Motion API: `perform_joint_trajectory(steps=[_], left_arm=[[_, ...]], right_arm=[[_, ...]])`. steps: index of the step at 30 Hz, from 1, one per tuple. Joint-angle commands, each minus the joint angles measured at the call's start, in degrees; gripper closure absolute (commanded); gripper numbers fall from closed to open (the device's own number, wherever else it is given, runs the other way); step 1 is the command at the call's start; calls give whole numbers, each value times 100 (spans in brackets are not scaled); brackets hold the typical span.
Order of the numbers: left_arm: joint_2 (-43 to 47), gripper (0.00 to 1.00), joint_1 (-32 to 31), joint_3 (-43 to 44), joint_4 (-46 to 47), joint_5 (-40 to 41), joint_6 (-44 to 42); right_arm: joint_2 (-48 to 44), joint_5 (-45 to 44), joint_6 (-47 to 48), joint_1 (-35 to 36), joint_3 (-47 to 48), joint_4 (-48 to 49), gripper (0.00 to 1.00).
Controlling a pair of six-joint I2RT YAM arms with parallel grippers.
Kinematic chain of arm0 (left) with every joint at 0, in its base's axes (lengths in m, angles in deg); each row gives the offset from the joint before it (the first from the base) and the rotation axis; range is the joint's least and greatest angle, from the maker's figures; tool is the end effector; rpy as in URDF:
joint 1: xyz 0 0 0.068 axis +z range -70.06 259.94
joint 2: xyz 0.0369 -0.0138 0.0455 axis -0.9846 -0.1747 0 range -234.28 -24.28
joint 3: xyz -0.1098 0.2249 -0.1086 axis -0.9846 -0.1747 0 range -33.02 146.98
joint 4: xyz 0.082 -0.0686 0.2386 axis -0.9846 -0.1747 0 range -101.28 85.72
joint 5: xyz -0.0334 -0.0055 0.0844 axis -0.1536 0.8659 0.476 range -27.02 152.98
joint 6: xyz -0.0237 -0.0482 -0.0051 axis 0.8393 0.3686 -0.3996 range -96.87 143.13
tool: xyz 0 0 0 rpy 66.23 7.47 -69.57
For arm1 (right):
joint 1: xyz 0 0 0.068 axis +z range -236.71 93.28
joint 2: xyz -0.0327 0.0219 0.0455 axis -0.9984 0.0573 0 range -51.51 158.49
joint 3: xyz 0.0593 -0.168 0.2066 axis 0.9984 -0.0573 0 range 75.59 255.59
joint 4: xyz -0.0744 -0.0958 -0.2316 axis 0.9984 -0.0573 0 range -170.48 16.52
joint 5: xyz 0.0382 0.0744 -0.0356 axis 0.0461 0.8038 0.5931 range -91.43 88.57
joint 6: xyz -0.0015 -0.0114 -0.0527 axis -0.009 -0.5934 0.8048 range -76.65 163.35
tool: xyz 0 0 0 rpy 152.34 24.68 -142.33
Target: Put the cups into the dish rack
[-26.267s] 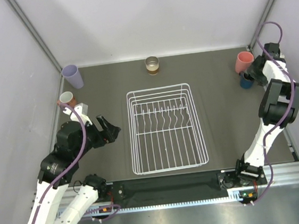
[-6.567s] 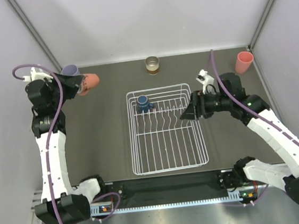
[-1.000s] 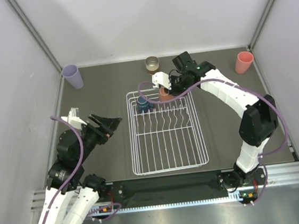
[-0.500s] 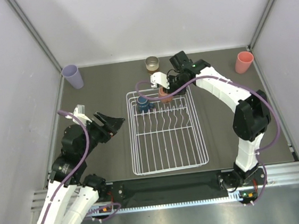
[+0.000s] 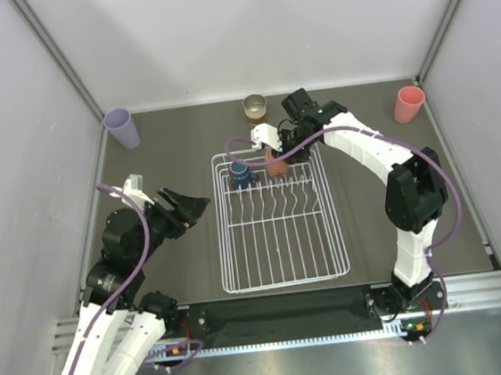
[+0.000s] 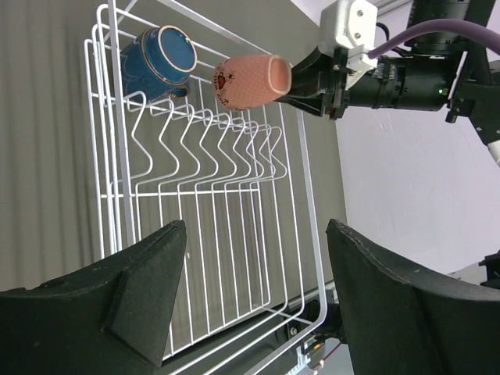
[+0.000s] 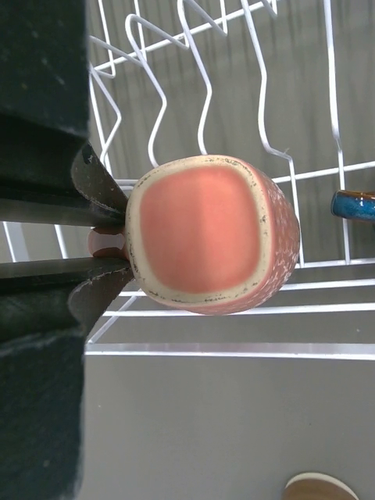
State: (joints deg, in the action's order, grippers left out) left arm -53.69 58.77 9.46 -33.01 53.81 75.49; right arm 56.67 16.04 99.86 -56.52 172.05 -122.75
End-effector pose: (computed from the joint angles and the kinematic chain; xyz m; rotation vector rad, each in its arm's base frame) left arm 0.1101 -0.0488 0.3275 -0.4142 1.9287 -1.0199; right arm 0.3462 0.2138 0.2788 -1.8405 1.8005 0.2335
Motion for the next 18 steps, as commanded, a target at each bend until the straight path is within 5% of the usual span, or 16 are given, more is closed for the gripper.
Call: perform_joint_trajectory(steps=[1,18], left_arm=[[-30,22,-1,226,227,-41,-129],[-153,22,-1,287,280,-120,-200]], right_arm=[[-8,212,62,-49,329,138,100],[353,362,35,-93,391,164,100]])
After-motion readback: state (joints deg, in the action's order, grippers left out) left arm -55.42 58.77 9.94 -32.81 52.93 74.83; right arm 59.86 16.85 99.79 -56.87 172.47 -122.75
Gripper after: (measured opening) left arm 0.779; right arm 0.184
